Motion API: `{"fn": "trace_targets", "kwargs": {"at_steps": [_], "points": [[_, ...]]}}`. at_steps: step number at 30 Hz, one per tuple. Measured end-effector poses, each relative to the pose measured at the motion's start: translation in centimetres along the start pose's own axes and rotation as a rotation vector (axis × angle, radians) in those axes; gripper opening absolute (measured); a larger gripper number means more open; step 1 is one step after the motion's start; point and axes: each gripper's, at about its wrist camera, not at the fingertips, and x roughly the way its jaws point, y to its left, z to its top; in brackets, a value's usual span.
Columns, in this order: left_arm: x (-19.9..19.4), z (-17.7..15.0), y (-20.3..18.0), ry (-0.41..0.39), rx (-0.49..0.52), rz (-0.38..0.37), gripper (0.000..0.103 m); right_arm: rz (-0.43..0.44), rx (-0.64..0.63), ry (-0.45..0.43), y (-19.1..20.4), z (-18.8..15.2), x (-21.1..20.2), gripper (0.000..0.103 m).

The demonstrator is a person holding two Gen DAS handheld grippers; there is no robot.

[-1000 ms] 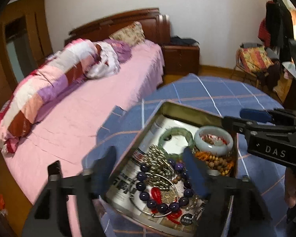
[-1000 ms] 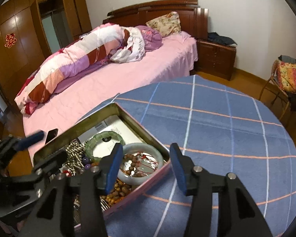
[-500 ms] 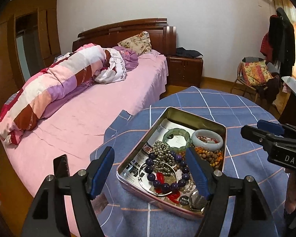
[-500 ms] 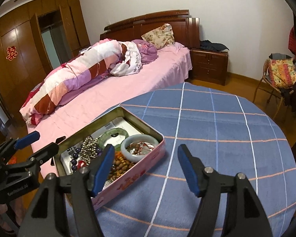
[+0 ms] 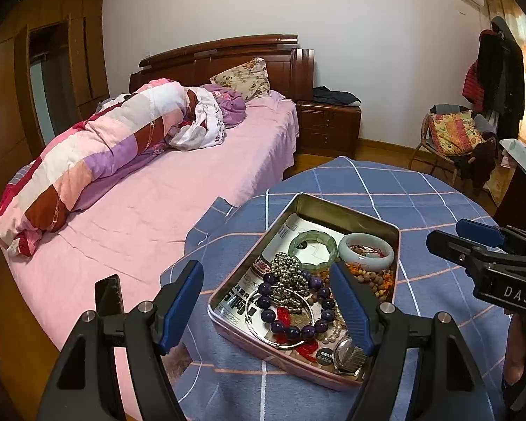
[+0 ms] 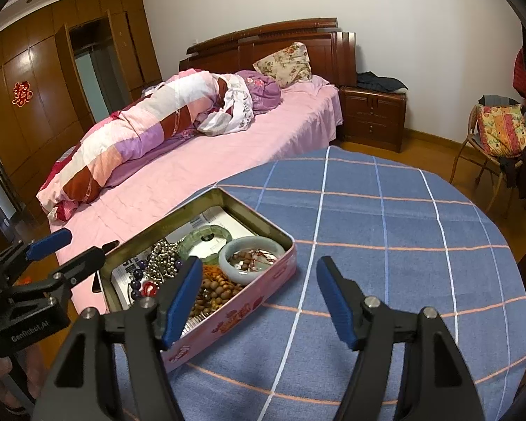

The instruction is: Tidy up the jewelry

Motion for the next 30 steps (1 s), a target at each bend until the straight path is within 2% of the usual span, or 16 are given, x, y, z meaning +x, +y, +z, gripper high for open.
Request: {"fn": "trace_targets", "kwargs": {"at_steps": [30], "points": [[0.21,0.09,0.50,0.004,-0.003,0.003,0.074,0.001,0.000,0.008,0.18,-0.31,0.23,0.074]]}}
